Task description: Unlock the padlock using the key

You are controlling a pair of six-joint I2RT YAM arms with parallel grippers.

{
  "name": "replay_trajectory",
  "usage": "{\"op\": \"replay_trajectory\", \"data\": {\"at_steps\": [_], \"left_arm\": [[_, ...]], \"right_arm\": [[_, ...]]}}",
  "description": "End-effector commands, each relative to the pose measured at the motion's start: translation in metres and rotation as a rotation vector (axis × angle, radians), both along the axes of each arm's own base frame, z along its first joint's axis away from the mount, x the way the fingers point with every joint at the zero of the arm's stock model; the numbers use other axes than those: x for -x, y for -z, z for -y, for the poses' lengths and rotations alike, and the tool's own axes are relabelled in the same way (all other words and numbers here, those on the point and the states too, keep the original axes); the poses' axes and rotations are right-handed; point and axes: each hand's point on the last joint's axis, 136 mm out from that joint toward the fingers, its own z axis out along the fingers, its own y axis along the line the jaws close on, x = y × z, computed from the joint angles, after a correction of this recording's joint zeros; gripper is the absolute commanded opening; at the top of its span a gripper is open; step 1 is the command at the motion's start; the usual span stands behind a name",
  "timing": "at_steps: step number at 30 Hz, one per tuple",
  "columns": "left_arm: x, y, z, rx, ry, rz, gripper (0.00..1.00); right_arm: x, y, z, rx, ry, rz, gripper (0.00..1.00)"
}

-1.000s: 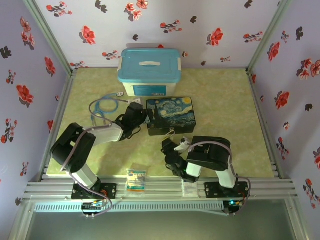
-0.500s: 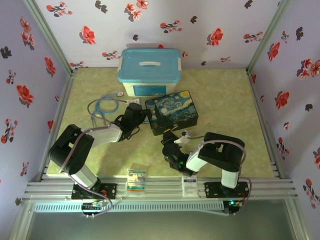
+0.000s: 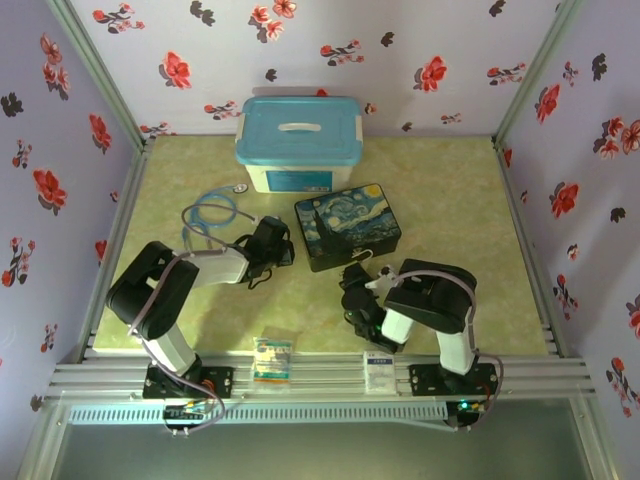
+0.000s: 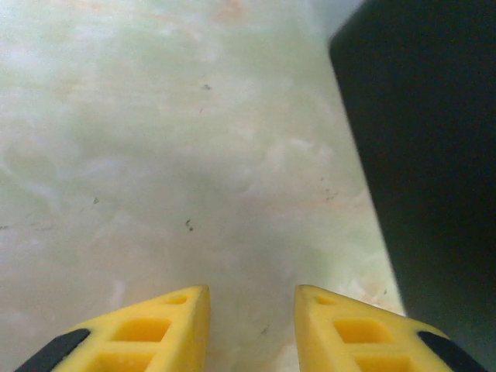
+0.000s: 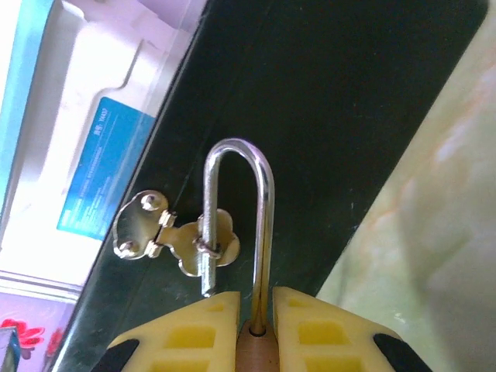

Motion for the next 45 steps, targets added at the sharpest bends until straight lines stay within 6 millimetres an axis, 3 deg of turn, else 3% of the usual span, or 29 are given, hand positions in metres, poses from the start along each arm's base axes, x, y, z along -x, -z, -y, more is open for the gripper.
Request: {"op": "replay_trajectory", "data": {"at_steps": [1,5,8,10,14,18,21,23,25,30,34,37,45], "left_arm": [[-0.004,-0.022,-0.006,-0.005,-0.016,0.039,0.33],[-0.006,-0.065,-0.008,0.053,-0.04,0.132,0.34],[-0.01,-0.098,-0.001,0.07,-0.018,0.195,0.4],[-0.015,-0.117,0.021,0.101,0.048,0.236,0.46],[-0.017,-0.131,0.09,0.12,0.255,0.278,0.46],[-0.019,-0.109,0.131,0.095,0.367,0.237,0.51],[-0.016,-0.091,0.142,0.051,0.404,0.209,0.52],[-0.013,-0.078,0.142,-0.011,0.414,0.191,0.44],[-0.011,-0.055,0.131,-0.092,0.397,0.158,0.34],[0.013,0.001,0.102,-0.192,0.383,0.055,0.31],[0.032,0.028,0.081,-0.234,0.369,0.012,0.29],[0.04,0.044,0.067,-0.257,0.352,-0.016,0.29],[0.045,0.052,0.046,-0.282,0.304,-0.03,0.3]], "right_arm": [[-0.002,-0.016,0.013,-0.025,0.05,0.047,0.0],[-0.002,-0.018,0.008,-0.021,0.025,0.04,0.0],[-0.003,-0.012,0.005,-0.038,0.024,0.035,0.0],[-0.003,-0.01,0.0,-0.036,0.008,0.032,0.0],[-0.005,-0.013,-0.002,-0.042,0.011,0.039,0.0],[-0.003,-0.02,0.002,-0.041,0.017,0.05,0.0],[-0.002,-0.022,0.001,-0.028,0.002,0.053,0.0],[-0.001,-0.019,0.006,-0.051,0.02,0.045,0.0],[-0.001,-0.017,0.01,-0.054,0.038,0.045,0.0],[-0.008,-0.023,0.016,-0.037,0.066,0.061,0.0],[-0.015,-0.038,0.024,-0.007,0.079,0.088,0.0],[-0.02,-0.048,0.03,0.006,0.08,0.1,0.0],[-0.029,-0.033,0.042,0.001,0.003,0.003,0.0]]}}
